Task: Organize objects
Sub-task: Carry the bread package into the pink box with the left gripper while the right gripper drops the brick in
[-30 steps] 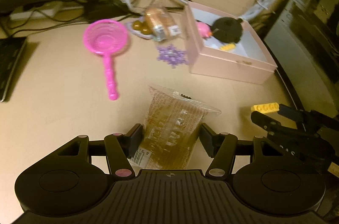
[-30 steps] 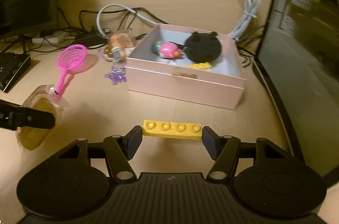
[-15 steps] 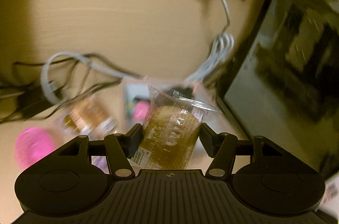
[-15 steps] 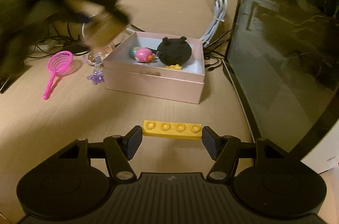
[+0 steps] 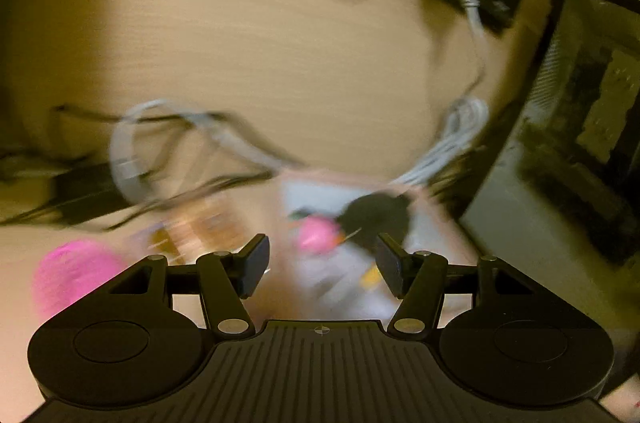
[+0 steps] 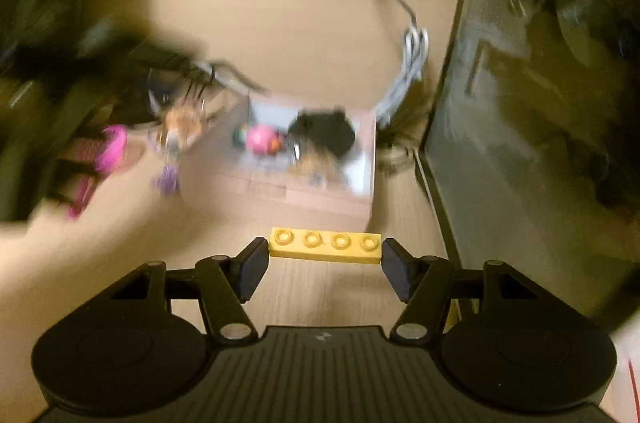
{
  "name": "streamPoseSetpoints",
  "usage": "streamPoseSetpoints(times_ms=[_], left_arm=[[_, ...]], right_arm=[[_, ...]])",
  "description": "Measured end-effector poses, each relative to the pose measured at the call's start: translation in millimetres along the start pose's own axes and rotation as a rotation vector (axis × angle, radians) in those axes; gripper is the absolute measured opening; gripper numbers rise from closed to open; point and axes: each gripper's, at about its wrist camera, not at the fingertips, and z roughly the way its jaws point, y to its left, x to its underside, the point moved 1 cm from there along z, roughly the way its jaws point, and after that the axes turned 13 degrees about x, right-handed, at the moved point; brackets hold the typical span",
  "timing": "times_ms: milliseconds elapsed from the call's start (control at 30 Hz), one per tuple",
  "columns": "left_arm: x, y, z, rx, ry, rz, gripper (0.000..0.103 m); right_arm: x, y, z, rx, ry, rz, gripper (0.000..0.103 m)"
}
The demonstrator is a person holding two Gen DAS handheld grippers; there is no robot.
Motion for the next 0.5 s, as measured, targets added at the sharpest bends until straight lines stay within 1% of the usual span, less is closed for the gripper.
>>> streamPoseSetpoints(times_ms=[67,133,200,267,300,333,400,467,500], left_arm=[[15.9,17.3,-25.1,-0.062,0.019,-0.033,0.063],[31.6,35.3,-49.5,-0.130,0.040,-0.094,0.063],[43.5,51.3,-68.8,-0.186,0.056,-0.151,0.063],[53.5,66.6,-85.4,-0.228,0.071,-0.192,0.063],[57.1,73.3,-90.7,-0.245,0.088,-0.202,0.063],[60.5,79.4,-95.5,-0.259,0.109,-0.208,0.063],[64.8,89.6,-104.3,-0.273,0.125,-0.216,0.063],[65.8,97.8,-109.0,-0.274,0.119,-0.230,0.063],[64.1,101.3,-107.9,-0.269,0.115,-0.235,0.063]], right_arm=[[-23.0,5.7,13.1,-0.015,-0.044,0.020,0.062],[-47.4,16.2,27.6,-0.037,-0.084,0.038,0.062],[-69.8,30.9,44.9,-0.063,-0.101,0.038,0.063],[-86.7,50.1,64.9,-0.063,-0.073,0.015,0.081],[-90.3,58.7,71.6,-0.059,-0.060,0.006,0.089],[-91.5,66.2,74.4,-0.060,-0.052,-0.001,0.089],[-86.2,76.5,74.7,-0.086,-0.027,-0.002,0.089],[-73.6,86.9,68.3,-0.122,-0.006,-0.017,0.091],[-66.0,92.2,64.4,-0.126,-0.001,-0.038,0.092]])
